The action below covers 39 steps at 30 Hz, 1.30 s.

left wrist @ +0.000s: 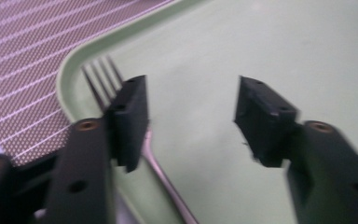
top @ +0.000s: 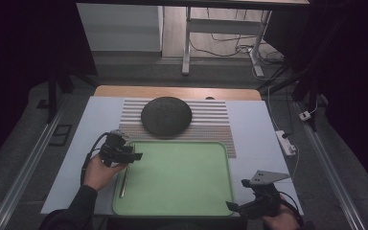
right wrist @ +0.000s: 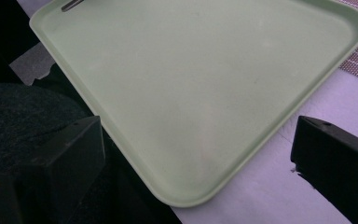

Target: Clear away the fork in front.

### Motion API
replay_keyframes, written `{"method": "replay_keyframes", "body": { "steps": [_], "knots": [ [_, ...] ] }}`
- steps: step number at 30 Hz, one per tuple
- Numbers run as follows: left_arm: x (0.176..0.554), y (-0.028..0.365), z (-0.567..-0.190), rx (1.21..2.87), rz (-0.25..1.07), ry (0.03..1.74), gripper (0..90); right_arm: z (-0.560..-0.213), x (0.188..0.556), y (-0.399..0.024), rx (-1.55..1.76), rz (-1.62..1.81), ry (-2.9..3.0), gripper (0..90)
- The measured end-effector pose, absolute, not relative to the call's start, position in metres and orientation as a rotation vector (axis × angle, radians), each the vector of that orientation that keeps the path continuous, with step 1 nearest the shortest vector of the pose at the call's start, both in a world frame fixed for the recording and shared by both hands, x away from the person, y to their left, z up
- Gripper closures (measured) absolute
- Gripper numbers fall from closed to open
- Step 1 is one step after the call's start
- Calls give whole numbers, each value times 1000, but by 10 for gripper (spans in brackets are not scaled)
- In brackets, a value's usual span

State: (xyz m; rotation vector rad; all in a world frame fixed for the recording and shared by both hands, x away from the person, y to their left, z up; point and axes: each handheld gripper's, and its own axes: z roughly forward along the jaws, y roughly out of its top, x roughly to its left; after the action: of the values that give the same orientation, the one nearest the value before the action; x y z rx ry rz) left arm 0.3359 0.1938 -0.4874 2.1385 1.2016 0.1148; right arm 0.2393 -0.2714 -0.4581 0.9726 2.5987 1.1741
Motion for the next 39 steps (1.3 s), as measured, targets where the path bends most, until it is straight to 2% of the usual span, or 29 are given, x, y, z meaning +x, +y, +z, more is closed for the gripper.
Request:
{"method": "replay_keyframes", "body": {
  "steps": [3,8,17,26,39],
  "knots": [
    [329,197,-482,2134,132,1170,301,-458,240,-271,976,1175,2602,25],
    [317,200,-475,2108,142,1170,201,-458,240,-271,977,1177,2602,22],
    [290,209,-469,2095,155,1129,84,-459,240,-272,985,1178,2605,20],
    [260,233,-474,2020,111,1150,52,-459,241,-271,996,1176,2607,18],
    [223,264,-474,1939,140,1160,27,-459,242,-272,1011,1175,2603,18]
  ]
}}
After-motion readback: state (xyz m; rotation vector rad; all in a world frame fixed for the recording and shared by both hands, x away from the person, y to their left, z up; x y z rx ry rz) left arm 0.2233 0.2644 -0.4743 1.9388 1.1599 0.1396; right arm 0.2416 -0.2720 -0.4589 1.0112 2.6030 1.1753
